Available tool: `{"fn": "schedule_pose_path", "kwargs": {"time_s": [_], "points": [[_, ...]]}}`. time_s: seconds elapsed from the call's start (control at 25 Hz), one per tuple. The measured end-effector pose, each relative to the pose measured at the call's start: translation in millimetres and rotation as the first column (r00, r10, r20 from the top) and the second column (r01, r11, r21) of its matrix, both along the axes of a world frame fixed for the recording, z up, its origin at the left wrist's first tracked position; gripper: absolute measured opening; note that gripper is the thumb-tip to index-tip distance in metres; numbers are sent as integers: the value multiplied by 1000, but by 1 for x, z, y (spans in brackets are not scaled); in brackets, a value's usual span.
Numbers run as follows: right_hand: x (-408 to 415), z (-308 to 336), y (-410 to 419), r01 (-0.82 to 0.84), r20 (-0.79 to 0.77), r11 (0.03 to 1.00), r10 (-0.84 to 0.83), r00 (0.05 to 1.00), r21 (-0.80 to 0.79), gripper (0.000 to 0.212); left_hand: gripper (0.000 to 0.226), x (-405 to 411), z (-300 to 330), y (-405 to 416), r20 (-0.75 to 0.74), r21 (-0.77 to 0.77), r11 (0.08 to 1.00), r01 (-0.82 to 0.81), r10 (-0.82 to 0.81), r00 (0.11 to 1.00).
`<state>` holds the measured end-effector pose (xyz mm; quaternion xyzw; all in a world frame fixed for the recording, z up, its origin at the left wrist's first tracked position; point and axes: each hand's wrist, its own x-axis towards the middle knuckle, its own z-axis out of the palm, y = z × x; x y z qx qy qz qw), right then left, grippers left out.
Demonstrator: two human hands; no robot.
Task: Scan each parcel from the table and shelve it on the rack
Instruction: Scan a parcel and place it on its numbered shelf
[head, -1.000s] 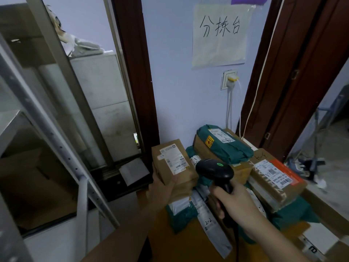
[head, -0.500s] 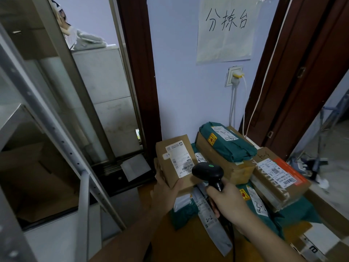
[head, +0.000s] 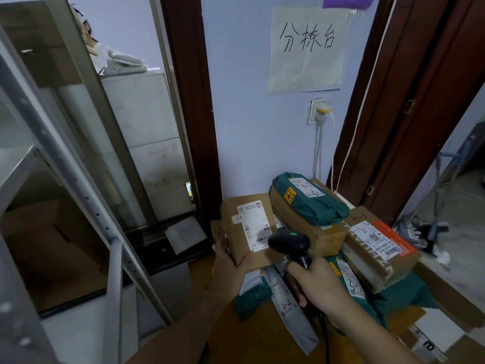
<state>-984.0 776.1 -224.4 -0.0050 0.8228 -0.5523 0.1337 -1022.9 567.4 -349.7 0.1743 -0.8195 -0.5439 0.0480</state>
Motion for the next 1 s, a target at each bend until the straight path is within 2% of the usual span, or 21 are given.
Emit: {"fn": "schedule_pose_path", "kwargs": {"time_s": [0.28, 0.36, 0.52, 0.64, 0.72, 0.8, 0.92, 1.0], "points": [[25, 15, 3, -1, 13, 1000, 1, 1000, -6, 12, 112, 28, 17, 3, -43, -2, 1000, 5, -5, 999], [39, 23, 4, 2, -4, 1000, -2, 1000, -5, 5, 110, 38, 25, 3, -47, 9, 1000, 25, -24, 999], [81, 43, 3, 26, -55, 999, -27, 998, -20, 7, 115, 64, 44, 1, -54, 104, 994, 44, -38, 998], [122, 57, 1, 102, -122, 994, -105, 987, -29, 7, 88, 91, 61, -1, -45, 219, 973, 69, -60, 997], [157, 68, -3, 158, -138, 984, -168, 976, -77, 10, 79, 117, 76, -3, -68, 281, 954, 103, -87, 994], [194, 78, -9, 190, -170, 976, -207, 964, -108, 15, 87, 147, 92, -8, -83, 337, 931, 144, -123, 989], [237, 90, -15, 208, -211, 967, -236, 949, -146, 23, 117, 191, 118, -20, -90, 426, 879, 215, -195, 977], [254, 95, -16, 200, -233, 964, -239, 943, -176, 24, 119, 215, 132, -27, -105, 436, 861, 262, -240, 965]]}}
